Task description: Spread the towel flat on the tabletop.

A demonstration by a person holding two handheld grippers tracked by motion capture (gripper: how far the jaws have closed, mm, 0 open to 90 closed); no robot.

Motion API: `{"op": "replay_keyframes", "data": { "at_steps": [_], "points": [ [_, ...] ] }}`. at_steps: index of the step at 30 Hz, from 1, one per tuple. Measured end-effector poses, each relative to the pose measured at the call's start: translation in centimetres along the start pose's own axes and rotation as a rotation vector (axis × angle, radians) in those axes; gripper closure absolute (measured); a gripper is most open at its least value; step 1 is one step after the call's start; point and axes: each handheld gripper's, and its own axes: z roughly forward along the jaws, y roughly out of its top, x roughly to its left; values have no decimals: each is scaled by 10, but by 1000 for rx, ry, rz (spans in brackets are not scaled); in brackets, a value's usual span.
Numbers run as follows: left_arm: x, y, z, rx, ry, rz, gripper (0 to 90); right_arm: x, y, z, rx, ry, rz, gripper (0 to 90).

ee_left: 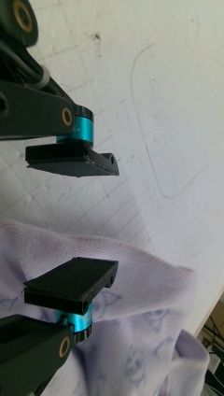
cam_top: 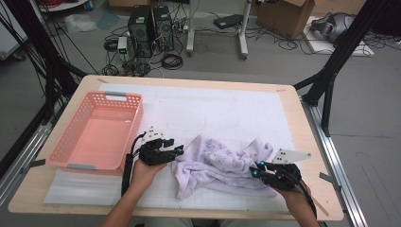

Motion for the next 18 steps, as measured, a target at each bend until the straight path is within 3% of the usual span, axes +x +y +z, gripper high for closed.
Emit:
{"op": "replay_keyframes", "data": {
  "at_steps": [4,6,14,18],
  "points": [
    [-2,10,4,-11,-23,-11,460,8,-9,0,39,18,-1,764],
    [-5,15,9,-14,-40,5,443,10,-11,1,46,18,-9,762],
    [-18,38,42,27,-92,58,405,4,-14,5,25,24,13,751],
    [-27,49,64,79,-100,90,390,2,-14,6,20,21,11,751]
  ]
}}
